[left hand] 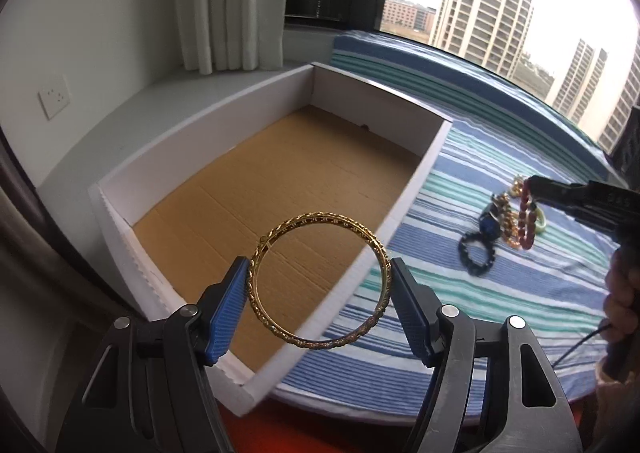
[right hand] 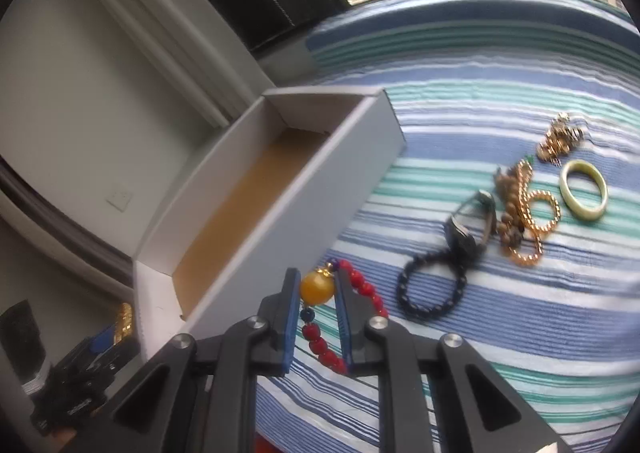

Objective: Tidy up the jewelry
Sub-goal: 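Carry both bracelets into the white box and open both tools, then withdraw both tools from the box back over the jewelry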

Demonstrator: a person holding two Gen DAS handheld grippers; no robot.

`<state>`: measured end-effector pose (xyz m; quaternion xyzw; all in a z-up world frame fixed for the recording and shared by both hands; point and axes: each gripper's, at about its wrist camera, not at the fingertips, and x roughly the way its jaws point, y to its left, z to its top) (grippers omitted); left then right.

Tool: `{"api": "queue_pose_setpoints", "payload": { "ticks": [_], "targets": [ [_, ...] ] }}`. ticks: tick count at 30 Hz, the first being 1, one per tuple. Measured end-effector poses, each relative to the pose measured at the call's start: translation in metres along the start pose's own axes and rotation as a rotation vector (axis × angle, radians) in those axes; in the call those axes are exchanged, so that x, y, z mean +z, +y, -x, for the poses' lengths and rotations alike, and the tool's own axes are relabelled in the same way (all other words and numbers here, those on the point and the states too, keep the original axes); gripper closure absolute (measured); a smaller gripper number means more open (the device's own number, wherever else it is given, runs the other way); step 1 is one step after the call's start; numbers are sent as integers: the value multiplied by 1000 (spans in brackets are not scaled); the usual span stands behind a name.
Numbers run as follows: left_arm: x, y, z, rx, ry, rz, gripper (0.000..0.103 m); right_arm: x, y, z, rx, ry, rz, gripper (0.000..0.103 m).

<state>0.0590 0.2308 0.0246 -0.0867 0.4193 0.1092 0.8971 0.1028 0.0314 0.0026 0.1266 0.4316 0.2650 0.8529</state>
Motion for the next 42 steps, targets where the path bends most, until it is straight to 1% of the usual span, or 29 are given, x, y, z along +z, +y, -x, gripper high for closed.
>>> {"api": "queue_pose_setpoints", "payload": {
  "ticks": [3, 5, 7, 10, 13, 15, 16, 17, 18, 19, 20, 21, 22, 25, 27, 29, 32, 33, 35, 38, 41, 42],
  "targets": [
    [9, 12, -17, 57, 15, 20, 32, 25, 37, 13, 43, -15, 84, 86],
    [9, 22, -30, 87, 34, 41, 32, 35, 59, 6, 60, -17, 132, 86],
    [7, 32, -42, 95, 56, 68, 32, 40, 75, -15, 76, 6, 166, 86],
    [2, 48, -61, 111, 93, 119, 33, 36, 93, -61, 97, 74, 191, 85],
    [-2, 58, -74, 127, 124, 164, 32, 23, 104, -109, 45, 135, 234, 85],
    [-4, 60, -79, 142, 132, 169, 32, 14, 107, -133, 2, 167, 266, 85],
    [-4, 60, -80, 156, 130, 168, 31, 11, 109, -141, -2, 188, 284, 85],
    [-4, 60, -80, 165, 126, 167, 29, 8, 112, -149, -12, 213, 305, 85],
    [-4, 59, -78, 169, 122, 165, 20, 4, 114, -155, -46, 229, 334, 84],
    [-4, 59, -76, 171, 113, 163, 11, 1, 118, -157, -75, 229, 370, 75],
    [-2, 59, -73, 175, 94, 162, 9, -1, 122, -158, -91, 221, 405, 64],
    [-2, 58, -68, 180, 72, 157, 8, -3, 125, -157, -100, 214, 434, 46],
    [-1, 58, -64, 188, 51, 150, 7, -4, 127, -157, -104, 215, 456, 40],
    [3, 60, -57, 196, -20, 140, 5, -6, 126, -157, -141, 226, 477, 40],
    [4, 59, -57, 199, -39, 127, 5, -7, 124, -159, -159, 228, 492, 40],
    [3, 56, -62, 208, -32, 107, 5, -9, 124, -160, -165, 229, 507, 40],
    [-3, 47, -78, 247, 39, 56, 6, -10, 124, -159, -161, 226, 511, 40],
    [-4, 43, -78, 258, 40, 36, 8, -10, 123, -159, -156, 226, 507, 40],
    [-5, 40, -74, 289, 32, 30, 5, -10, 122, -157, -146, 220, 489, 40],
    [-10, 43, -70, 281, 33, 62, 5, -13, 122, -153, -140, 210, 475, 40],
    [-15, 40, -66, 277, 22, 49, 5, -19, 121, -146, -131, 200, 475, 40],
    [-16, 39, -64, 280, 9, 42, 5, -21, 120, -139, -129, 183, 472, 40]
  ]
}}
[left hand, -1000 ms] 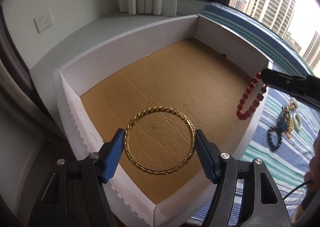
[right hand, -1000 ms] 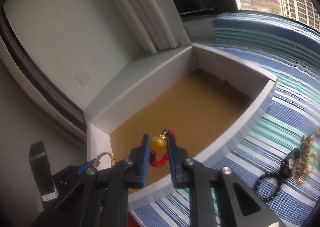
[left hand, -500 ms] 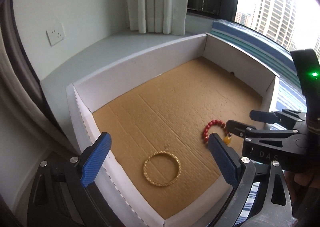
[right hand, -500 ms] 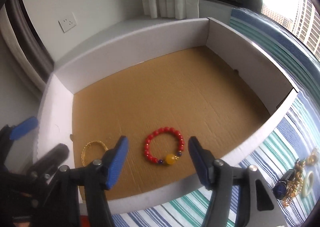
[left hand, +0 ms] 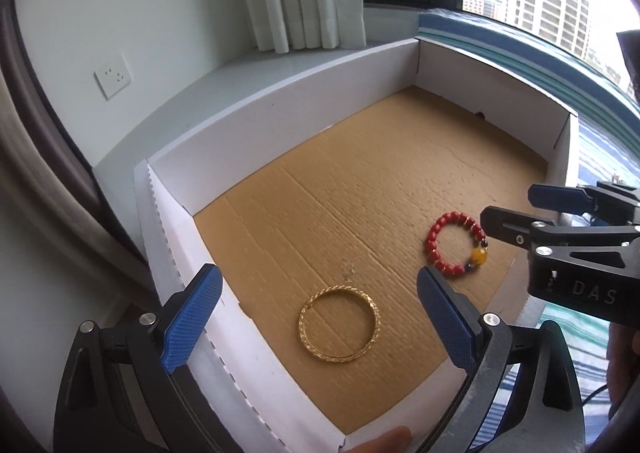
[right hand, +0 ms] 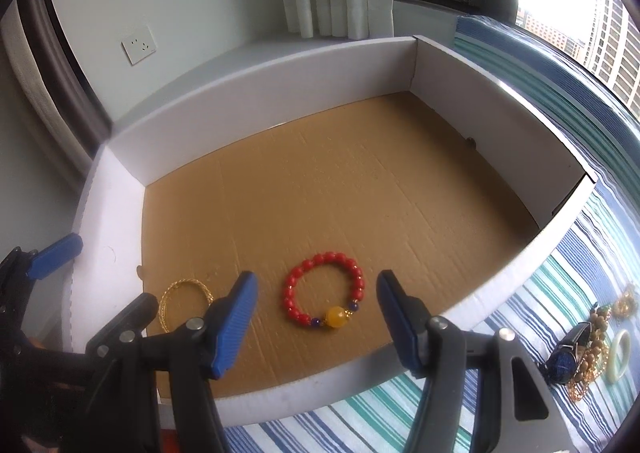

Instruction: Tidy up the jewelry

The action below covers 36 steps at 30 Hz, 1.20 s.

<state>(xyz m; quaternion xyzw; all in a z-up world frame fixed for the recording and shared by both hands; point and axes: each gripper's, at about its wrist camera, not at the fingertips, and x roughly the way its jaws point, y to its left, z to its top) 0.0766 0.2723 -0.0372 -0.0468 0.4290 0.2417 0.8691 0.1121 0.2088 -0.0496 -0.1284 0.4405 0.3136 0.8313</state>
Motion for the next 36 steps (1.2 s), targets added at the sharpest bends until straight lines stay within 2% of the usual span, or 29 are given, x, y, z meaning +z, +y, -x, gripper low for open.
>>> {"api": "queue_pose_setpoints", "payload": {
  "ticks": [3, 6, 9, 12, 15, 19, 22, 26, 29, 30, 32, 36],
  "targets": [
    [-4, 5, 12, 13, -47, 44, 5, -20, -4, 35, -22, -101, 11, 39],
    [-9, 12, 32, 25, -117, 103, 5, -54, -24, 81, -52, -193, 16, 25],
    [-13, 13, 53, -28, -170, 144, 4, -102, -63, 122, -130, -231, -50, 24],
    [-17, 2, 69, -128, -188, 157, 4, -160, -120, 152, -266, -240, -162, 19],
    [-22, -23, 81, -216, -194, 127, 4, -221, -186, 169, -436, -211, -308, 19],
    [-28, -73, 92, -316, -177, 13, 3, -291, -269, 183, -679, -144, -515, 19],
    [-36, -110, 93, -369, -137, -61, 3, -325, -317, 192, -779, -108, -649, 19],
    [-50, -145, 94, -398, -79, -122, 3, -348, -357, 199, -820, -130, -747, 19],
    [-59, -159, 95, -379, -69, -155, 3, -358, -370, 196, -838, -119, -770, 19],
    [-61, -162, 96, -373, -69, -164, 3, -363, -379, 192, -807, -94, -798, 18],
    [-62, -165, 96, -365, -65, -171, 3, -369, -388, 194, -755, -116, -841, 18],
    [-64, -171, 89, -374, -35, -167, 3, -370, -394, 193, -762, -102, -852, 12]
  ]
}}
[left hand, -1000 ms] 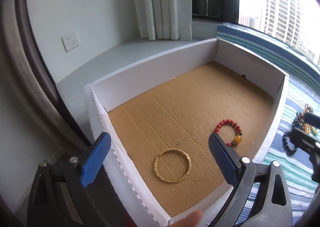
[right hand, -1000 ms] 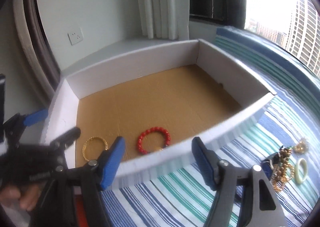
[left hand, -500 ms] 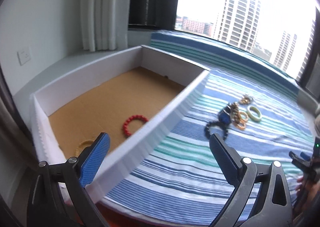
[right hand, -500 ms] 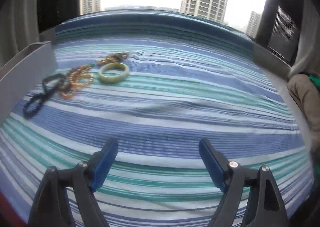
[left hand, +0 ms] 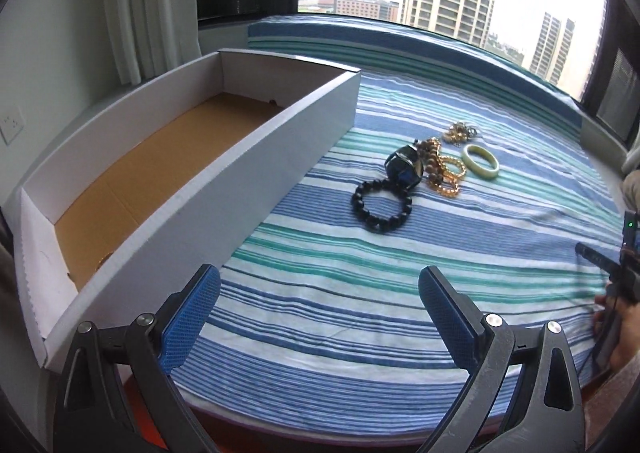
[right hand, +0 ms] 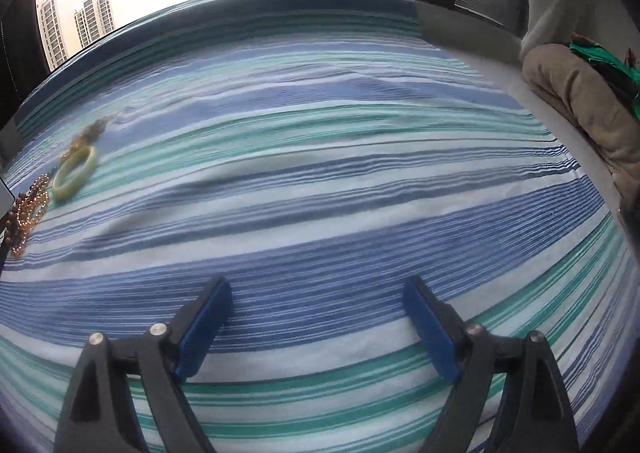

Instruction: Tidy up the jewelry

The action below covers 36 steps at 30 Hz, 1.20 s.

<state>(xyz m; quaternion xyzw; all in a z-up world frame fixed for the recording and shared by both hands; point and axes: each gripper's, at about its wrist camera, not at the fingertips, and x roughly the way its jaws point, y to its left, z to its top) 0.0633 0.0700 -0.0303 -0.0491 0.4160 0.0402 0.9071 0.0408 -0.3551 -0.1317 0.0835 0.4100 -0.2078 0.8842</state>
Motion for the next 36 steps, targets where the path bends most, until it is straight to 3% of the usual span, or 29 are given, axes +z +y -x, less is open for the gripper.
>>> {"api": "queue_pose_setpoints", "payload": {
  "ticks": [6, 20, 36],
  "targets": [
    [-6, -4, -7, -21, 19, -3, 3, 6, -6, -8, -2, 9, -23, 5],
    [-19, 10, -26, -23, 70, 45, 3, 6, -6, -8, 1, 12, -21, 4],
    [-11, 11, -11, -6, 34, 20, 3, 6, -6, -8, 1, 12, -21, 4]
  ]
}}
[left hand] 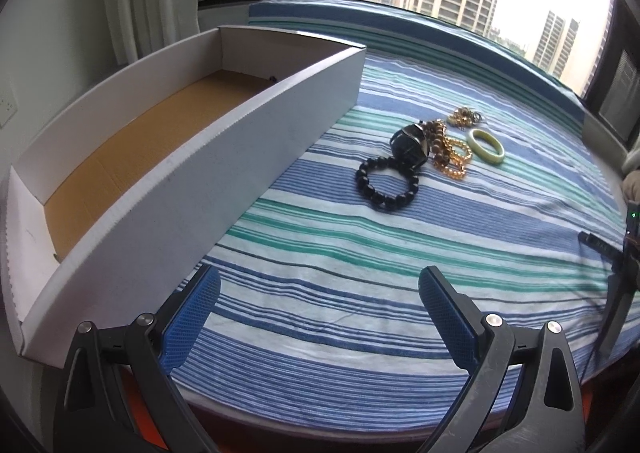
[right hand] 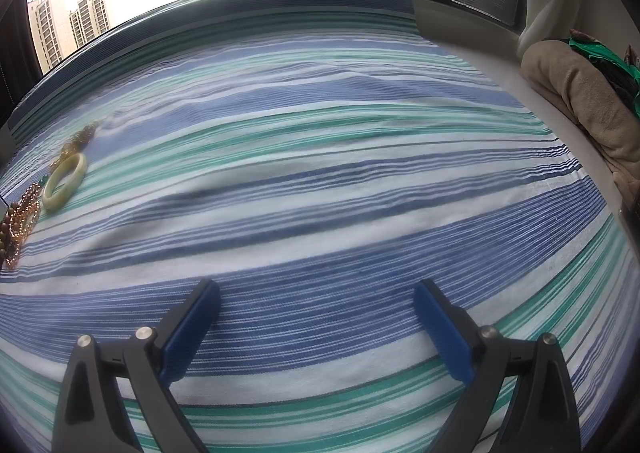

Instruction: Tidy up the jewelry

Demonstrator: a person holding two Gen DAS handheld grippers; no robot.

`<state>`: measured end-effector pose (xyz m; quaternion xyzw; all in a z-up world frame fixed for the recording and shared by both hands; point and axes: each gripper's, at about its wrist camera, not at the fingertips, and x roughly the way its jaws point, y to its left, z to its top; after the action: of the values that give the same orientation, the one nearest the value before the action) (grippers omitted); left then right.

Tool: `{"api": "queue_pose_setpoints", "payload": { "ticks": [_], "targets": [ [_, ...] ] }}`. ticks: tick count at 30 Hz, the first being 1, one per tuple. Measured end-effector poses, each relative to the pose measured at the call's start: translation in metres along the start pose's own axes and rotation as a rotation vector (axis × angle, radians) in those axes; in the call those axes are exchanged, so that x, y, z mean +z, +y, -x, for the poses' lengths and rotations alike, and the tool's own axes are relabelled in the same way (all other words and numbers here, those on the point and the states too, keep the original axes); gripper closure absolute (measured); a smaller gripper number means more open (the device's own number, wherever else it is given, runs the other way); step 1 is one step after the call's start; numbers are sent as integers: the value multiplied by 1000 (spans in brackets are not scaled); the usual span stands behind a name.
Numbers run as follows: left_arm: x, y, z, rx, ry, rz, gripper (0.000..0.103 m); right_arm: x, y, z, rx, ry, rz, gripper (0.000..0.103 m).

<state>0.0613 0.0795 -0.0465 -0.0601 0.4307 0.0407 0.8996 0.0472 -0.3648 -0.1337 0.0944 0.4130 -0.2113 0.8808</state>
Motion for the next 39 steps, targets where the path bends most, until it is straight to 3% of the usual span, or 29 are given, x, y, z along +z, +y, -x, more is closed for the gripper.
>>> {"api": "queue_pose_setpoints", "payload": {
  "ticks": [6, 12, 18, 39],
  "targets": [
    [15, 10, 17, -1, -16, 22, 3, 0, 0, 0, 0, 0, 0, 4],
    [26, 8, 44, -21, -95, 23, 3, 0, 0, 0, 0, 0, 0, 4],
    [18, -3, 31, -48, -35, 17, 3, 0, 0, 0, 0, 0, 0, 4],
    [6, 3, 16, -20, -1, 25, 3, 0, 0, 0, 0, 0, 0, 4]
  ]
}}
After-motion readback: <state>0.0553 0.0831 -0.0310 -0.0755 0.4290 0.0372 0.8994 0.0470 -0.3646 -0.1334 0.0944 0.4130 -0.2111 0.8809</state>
